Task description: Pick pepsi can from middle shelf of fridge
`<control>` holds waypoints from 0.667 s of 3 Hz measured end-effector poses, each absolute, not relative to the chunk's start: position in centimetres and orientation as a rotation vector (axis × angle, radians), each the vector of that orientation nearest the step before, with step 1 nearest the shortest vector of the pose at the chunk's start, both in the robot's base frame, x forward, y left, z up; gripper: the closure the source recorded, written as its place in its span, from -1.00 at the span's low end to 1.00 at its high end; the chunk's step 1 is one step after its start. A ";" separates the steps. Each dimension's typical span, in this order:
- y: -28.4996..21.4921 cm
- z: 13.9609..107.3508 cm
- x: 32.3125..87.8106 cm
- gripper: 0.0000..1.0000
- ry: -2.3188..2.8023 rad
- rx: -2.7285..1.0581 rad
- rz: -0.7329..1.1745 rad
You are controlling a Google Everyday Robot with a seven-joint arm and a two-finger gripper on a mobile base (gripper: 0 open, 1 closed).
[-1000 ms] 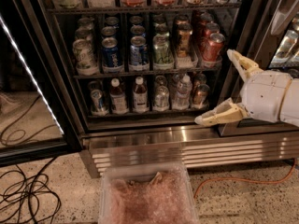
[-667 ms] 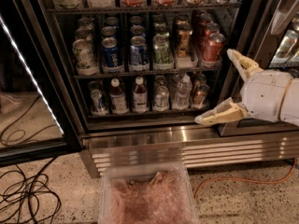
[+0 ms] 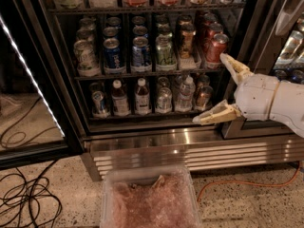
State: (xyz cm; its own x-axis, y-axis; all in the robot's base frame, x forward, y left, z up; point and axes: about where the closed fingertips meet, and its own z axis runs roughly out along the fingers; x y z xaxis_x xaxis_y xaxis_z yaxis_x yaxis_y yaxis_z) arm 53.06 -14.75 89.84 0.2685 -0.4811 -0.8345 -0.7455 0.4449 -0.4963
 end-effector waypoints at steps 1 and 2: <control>-14.2 88.3 54.3 -1.00 1.430 -1.143 0.222; -14.2 86.4 55.8 -1.00 1.507 -1.056 0.178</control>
Offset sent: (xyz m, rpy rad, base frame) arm 0.0381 0.0046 -0.0590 0.0439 0.0999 -0.2618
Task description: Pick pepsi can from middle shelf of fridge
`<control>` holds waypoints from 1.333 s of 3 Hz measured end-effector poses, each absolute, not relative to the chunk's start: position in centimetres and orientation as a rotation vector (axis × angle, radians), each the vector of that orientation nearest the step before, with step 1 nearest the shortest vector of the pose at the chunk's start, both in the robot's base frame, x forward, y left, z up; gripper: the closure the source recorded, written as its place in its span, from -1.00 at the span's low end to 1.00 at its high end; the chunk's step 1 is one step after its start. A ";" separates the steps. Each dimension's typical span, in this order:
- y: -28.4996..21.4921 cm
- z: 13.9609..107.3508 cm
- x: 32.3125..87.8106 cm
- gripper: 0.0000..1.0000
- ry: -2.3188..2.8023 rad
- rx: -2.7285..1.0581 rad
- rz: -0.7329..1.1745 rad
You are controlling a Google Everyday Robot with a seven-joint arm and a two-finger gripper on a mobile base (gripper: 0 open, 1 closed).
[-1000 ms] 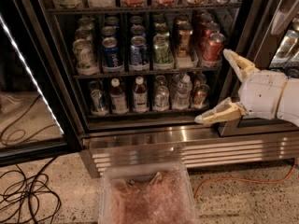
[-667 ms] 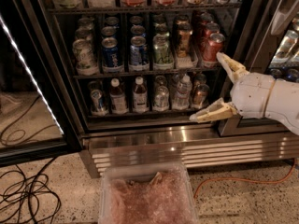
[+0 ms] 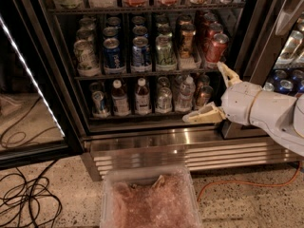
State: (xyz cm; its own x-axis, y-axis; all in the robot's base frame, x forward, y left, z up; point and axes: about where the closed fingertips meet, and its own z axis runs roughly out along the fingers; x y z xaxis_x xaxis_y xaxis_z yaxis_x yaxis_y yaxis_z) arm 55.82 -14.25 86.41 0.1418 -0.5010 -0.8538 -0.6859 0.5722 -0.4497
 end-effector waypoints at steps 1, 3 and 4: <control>-14.2 86.4 55.8 -1.00 1.507 -1.057 0.178; -14.2 85.3 56.1 -1.00 1.458 -1.156 0.315; -14.2 85.3 56.1 -1.00 1.458 -1.156 0.315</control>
Offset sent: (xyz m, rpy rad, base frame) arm 0.0000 0.0018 -0.0029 0.0016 0.0326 0.1361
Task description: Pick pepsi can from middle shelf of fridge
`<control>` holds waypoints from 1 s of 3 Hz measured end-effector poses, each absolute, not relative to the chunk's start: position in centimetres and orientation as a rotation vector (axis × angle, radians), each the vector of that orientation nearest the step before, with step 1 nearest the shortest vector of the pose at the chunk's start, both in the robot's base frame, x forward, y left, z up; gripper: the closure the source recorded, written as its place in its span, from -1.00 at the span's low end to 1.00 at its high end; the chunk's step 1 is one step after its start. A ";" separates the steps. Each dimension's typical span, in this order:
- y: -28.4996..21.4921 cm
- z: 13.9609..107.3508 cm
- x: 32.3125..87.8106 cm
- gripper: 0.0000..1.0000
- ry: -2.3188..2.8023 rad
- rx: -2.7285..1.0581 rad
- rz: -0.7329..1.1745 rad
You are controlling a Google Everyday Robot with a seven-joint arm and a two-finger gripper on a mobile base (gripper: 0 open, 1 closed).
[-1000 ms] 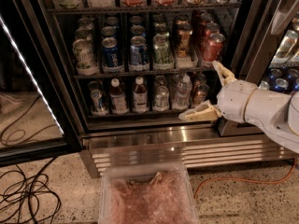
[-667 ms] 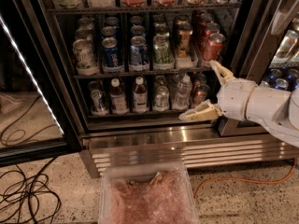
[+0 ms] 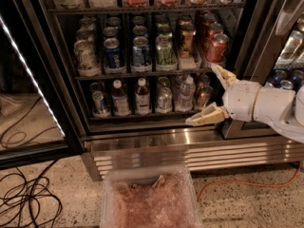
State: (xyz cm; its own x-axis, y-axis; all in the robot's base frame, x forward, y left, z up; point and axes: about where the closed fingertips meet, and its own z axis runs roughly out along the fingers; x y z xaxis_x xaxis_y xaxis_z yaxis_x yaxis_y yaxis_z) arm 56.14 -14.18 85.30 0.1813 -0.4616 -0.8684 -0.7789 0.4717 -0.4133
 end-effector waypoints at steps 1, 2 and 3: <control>-13.2 84.2 56.6 -1.00 1.447 -1.142 0.345; -12.0 82.7 57.5 -1.00 1.375 -1.116 0.397; -10.9 80.7 58.2 -1.00 1.301 -1.067 0.389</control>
Offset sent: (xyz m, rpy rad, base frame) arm 0.0264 0.0336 -0.0553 0.1820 -0.0861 0.1100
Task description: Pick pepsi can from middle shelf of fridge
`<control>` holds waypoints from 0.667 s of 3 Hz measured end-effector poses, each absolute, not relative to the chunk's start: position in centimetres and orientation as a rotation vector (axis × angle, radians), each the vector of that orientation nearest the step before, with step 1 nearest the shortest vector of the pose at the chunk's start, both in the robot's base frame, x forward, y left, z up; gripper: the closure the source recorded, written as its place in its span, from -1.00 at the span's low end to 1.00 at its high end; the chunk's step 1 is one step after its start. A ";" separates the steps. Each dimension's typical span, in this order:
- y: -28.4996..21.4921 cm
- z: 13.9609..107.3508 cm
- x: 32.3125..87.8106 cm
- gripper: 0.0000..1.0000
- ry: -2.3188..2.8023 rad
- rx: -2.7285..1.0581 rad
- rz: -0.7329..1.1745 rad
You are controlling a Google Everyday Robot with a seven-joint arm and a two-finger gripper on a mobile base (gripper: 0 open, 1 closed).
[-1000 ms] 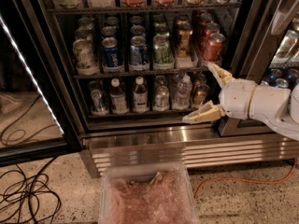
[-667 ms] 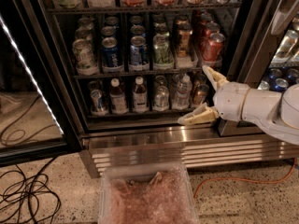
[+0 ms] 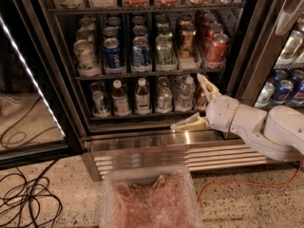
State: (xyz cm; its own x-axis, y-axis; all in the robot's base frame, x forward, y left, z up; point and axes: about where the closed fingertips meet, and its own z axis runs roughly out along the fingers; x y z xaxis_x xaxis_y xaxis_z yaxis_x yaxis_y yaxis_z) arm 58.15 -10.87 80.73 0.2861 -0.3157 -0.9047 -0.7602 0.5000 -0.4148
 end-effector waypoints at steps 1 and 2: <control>-9.1 79.0 59.0 -1.00 1.265 -1.061 0.369; -9.0 78.9 59.0 -1.00 1.261 -1.063 0.367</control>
Offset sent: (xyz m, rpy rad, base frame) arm 0.0073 0.0155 -0.0160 0.0077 -0.0343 -0.0029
